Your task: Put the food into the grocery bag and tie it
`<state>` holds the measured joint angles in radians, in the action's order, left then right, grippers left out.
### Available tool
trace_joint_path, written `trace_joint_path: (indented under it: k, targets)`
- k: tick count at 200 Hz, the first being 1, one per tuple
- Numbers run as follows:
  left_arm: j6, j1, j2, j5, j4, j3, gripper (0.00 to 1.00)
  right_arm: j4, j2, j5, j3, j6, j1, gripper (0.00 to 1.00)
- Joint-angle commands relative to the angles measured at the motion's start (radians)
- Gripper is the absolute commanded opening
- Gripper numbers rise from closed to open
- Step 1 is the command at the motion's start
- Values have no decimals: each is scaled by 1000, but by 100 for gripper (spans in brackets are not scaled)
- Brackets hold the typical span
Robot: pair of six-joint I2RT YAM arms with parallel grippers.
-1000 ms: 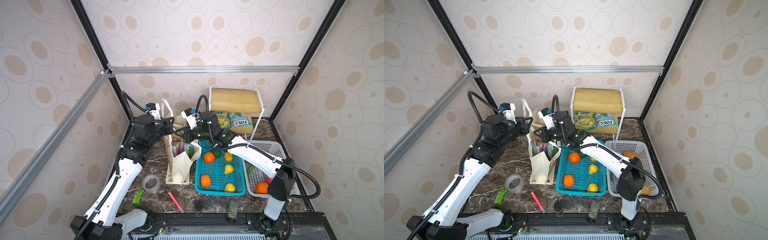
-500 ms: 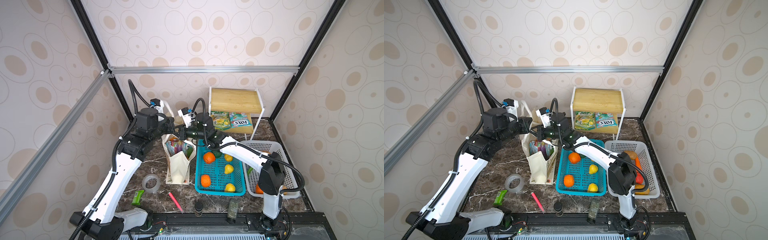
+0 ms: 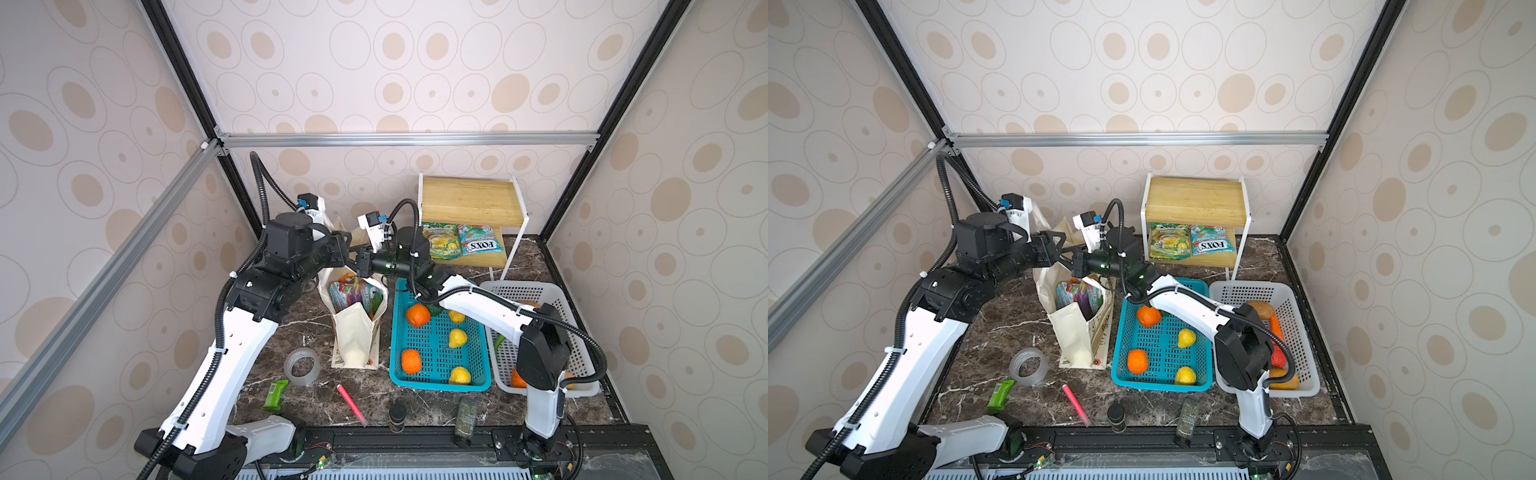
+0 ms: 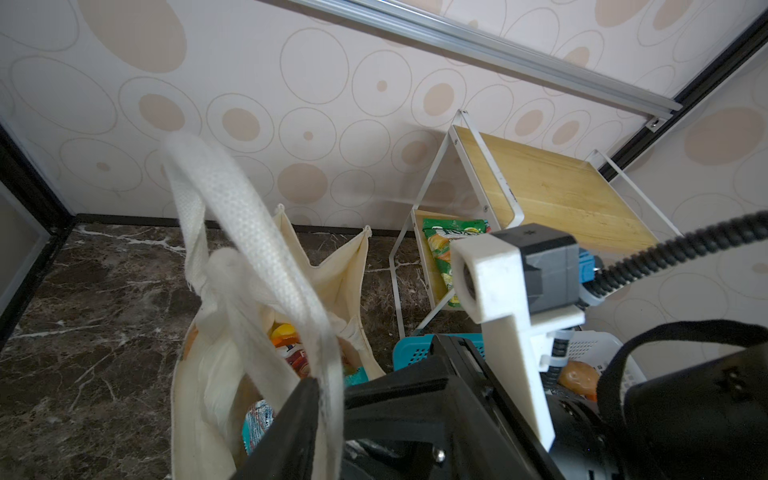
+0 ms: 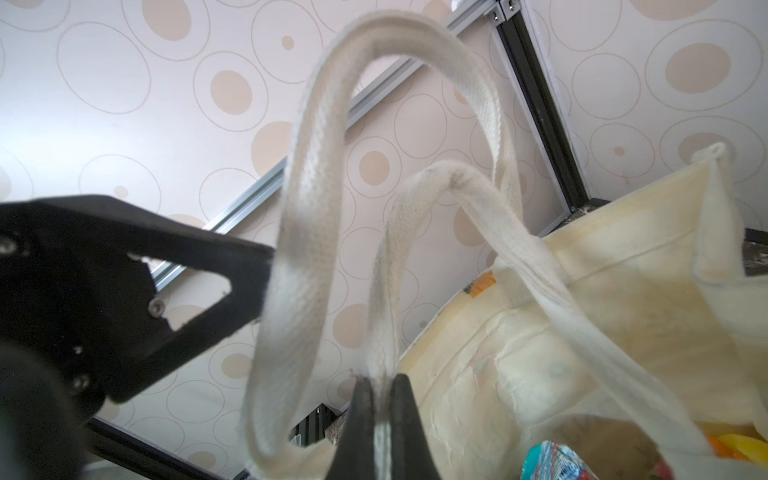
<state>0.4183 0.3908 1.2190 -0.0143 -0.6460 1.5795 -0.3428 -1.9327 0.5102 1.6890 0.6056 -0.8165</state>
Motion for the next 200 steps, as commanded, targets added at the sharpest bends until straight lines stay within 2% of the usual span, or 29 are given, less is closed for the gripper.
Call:
trace_joint_path:
  k: [1, 12, 19, 25, 41, 52, 63, 69, 79, 102, 119, 139, 165, 200]
  targets:
    - [-28, 7, -21, 53, -23, 49, 58, -78, 3, 33, -15, 19, 1, 0]
    - [-35, 8, -27, 69, -17, 57, 71, -71, 7, 30, -18, 14, 1, 0]
    - [-39, 7, -27, 72, -10, 60, 72, -62, 11, 28, -19, 10, 1, 0]
    - [-44, 6, -25, 69, -4, 57, 69, -58, 13, 29, -21, 8, 1, 0]
    - [-41, 6, -2, 37, -1, 52, 41, -58, 24, 41, -32, 6, 2, 0]
    - [-30, 6, 8, 5, 17, 35, 29, -55, 34, 62, -46, -2, 2, 0]
    - [-21, 7, 19, -18, 33, 26, 7, -50, 49, 78, -66, -19, 1, 0]
    - [-13, 8, 30, -20, 31, 31, 0, -56, 58, 83, -85, -24, 2, 0]
    - [-6, 16, 45, -36, 28, 41, 0, -88, 72, 94, -115, -29, 2, 0]
    - [-3, 65, 88, -45, -4, 99, 10, -158, 69, 121, -132, -4, 2, 0]
    - [4, 105, 90, -43, -9, 132, 10, -231, 43, 132, -111, 43, 8, 0]
    - [11, 109, 73, -65, -6, 146, 10, -304, -7, 147, -47, 115, 19, 0]
    - [6, 113, 81, -103, -62, 149, 13, -290, -62, 137, 44, 128, 20, 0]
    - [14, 129, 23, -131, -21, 89, 12, -326, -135, 96, 126, 193, 20, 0]
